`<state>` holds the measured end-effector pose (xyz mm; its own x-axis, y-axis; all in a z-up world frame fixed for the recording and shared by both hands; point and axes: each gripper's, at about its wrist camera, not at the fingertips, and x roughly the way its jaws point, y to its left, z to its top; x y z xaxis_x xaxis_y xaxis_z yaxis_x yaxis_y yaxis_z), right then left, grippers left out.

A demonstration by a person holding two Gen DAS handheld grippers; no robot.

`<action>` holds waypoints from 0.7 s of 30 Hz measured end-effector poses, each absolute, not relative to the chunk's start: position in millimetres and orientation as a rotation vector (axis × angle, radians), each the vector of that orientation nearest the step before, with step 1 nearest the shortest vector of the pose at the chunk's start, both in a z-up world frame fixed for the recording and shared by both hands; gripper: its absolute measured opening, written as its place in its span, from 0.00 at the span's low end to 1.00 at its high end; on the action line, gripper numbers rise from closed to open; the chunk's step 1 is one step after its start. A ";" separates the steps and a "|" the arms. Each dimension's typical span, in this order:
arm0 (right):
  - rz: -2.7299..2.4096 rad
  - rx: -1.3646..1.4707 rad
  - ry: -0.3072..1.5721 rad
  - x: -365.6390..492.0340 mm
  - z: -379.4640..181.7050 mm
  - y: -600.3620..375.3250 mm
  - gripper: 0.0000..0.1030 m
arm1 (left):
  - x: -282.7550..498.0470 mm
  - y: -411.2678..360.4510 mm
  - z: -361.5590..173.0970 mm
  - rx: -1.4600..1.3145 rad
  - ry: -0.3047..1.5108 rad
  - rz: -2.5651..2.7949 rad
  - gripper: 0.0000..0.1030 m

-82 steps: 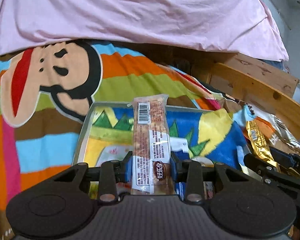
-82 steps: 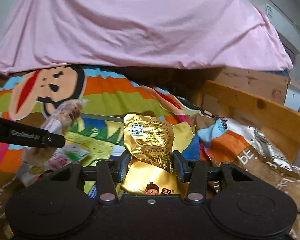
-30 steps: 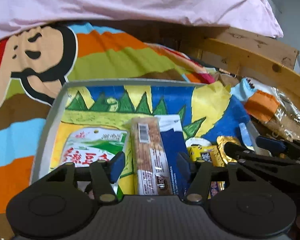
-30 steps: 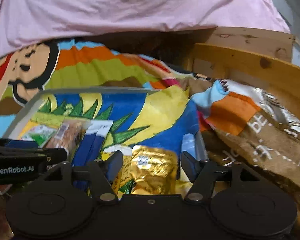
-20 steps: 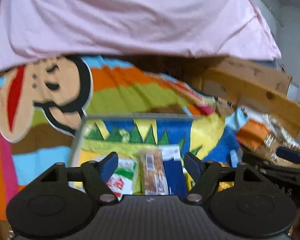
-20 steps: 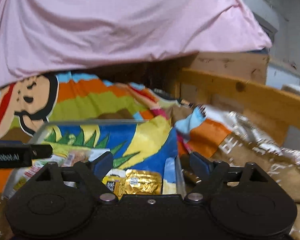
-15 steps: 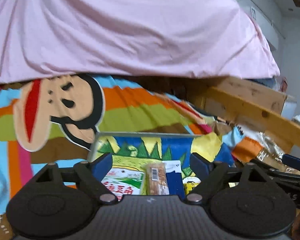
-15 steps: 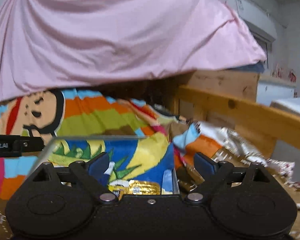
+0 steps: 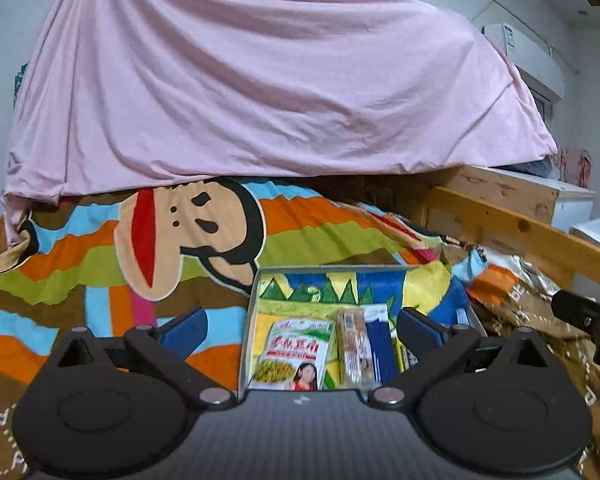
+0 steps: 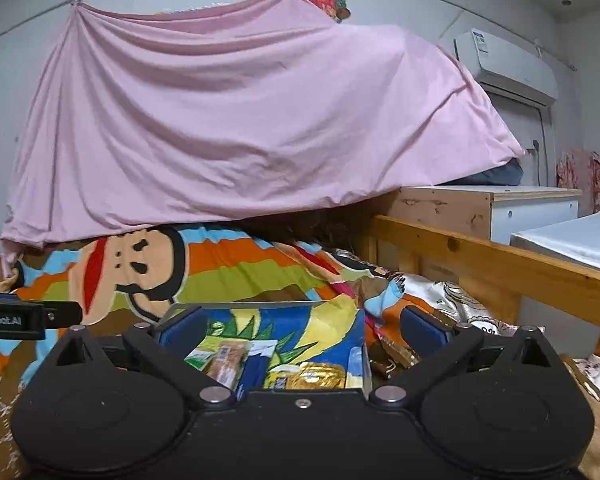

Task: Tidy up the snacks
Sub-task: 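Lift both tools away from the tray, then move both tools back down toward the remaining snacks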

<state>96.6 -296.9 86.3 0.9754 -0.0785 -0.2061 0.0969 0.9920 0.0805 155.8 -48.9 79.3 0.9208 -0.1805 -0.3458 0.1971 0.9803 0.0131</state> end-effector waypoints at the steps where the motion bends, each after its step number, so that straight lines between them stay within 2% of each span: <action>1: -0.085 0.084 0.202 89.6 86.6 -294.3 0.99 | 148.7 -46.7 78.4 0.048 0.354 -0.195 1.00; 8: -0.053 0.061 0.213 38.9 80.8 -279.4 0.99 | 100.4 -33.3 63.2 0.076 0.397 -0.186 1.00; 21: -0.088 0.087 0.340 -22.8 49.6 -252.2 0.99 | 46.6 -5.7 31.5 0.028 0.589 -0.169 1.00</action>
